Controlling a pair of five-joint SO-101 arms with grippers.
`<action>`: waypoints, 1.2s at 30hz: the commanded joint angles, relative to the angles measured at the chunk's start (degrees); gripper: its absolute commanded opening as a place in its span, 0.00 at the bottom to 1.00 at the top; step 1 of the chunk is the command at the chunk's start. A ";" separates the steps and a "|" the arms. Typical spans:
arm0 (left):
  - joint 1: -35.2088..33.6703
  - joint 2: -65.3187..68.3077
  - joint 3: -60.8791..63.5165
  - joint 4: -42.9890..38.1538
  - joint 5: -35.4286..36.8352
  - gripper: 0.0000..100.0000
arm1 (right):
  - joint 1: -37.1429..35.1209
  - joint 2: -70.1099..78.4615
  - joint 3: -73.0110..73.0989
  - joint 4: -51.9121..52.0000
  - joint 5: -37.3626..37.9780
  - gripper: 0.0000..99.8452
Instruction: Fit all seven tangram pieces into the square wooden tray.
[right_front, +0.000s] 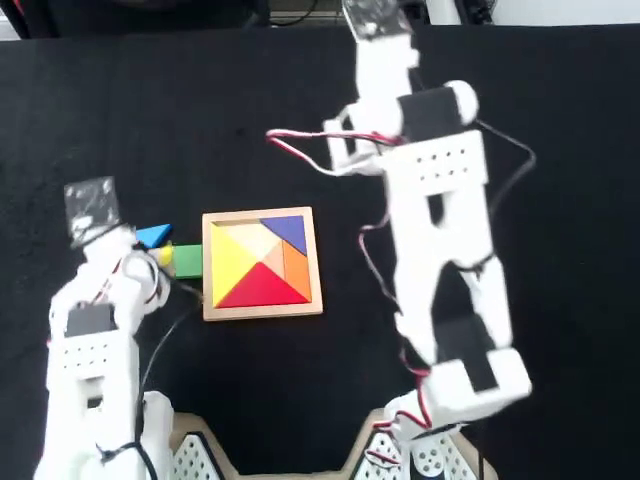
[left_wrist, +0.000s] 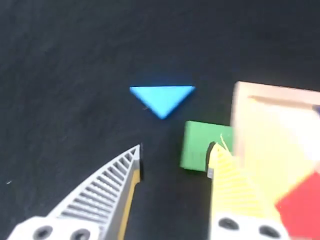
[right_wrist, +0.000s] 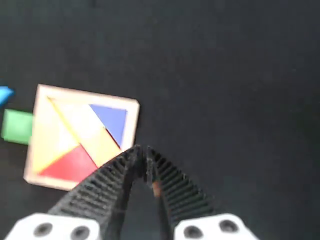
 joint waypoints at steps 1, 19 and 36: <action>5.05 3.96 -19.47 14.86 -9.14 0.22 | 5.54 -5.58 11.21 -2.20 2.64 0.04; 4.53 26.37 -34.86 27.25 -71.03 0.31 | 13.71 -32.84 76.09 -49.32 5.71 0.13; 7.43 53.45 -46.99 19.08 -85.71 0.30 | 26.73 -7.69 66.86 -61.10 0.53 0.12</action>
